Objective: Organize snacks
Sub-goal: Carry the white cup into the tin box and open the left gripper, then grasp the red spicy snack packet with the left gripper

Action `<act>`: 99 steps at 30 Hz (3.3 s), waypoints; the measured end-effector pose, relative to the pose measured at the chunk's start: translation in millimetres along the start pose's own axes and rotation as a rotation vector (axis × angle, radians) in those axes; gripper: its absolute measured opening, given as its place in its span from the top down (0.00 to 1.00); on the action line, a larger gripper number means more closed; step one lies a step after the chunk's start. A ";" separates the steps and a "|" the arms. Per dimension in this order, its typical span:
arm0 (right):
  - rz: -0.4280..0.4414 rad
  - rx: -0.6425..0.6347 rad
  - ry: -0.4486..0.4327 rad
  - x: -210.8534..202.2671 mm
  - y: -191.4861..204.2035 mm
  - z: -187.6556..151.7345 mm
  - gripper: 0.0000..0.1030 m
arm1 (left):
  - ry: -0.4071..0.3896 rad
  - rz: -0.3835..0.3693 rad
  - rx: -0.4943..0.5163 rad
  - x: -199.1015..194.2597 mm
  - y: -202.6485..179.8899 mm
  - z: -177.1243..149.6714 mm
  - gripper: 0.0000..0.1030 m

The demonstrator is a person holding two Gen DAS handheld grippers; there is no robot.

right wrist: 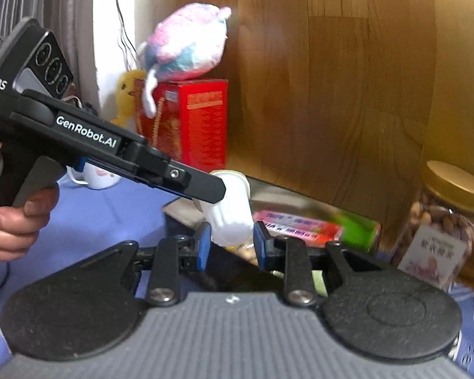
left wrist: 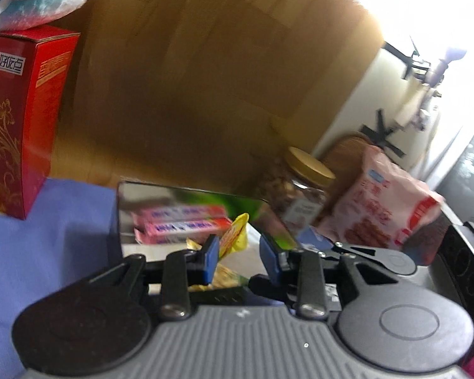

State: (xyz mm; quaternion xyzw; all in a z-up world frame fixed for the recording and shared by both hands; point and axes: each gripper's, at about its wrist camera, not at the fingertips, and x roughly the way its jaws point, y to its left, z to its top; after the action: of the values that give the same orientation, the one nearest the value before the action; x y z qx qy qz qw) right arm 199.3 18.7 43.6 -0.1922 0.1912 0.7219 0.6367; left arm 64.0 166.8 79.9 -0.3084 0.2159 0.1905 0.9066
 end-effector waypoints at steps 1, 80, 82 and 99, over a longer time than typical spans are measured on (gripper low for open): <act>-0.008 -0.009 0.009 7.4 0.1 1.0 0.69 | -0.001 0.015 -0.002 4.3 3.5 1.0 0.72; 0.051 0.521 -0.004 -163.2 147.7 -185.5 0.66 | 0.140 -0.034 -0.112 -145.3 -33.4 -266.5 0.83; 0.027 0.488 -0.014 -164.7 155.3 -184.5 0.67 | 0.137 -0.029 -0.103 -146.0 -34.8 -267.4 0.83; -0.023 0.424 -0.045 -166.9 170.2 -189.3 0.63 | 0.129 -0.031 -0.108 -149.2 -34.7 -270.2 0.82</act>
State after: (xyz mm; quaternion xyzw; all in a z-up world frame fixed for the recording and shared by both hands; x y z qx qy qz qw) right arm 56.1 -240.8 -25.6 -0.0399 0.3222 0.6623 0.6753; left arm -117.9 -63.9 -21.2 -0.3719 0.2587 0.1676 0.8756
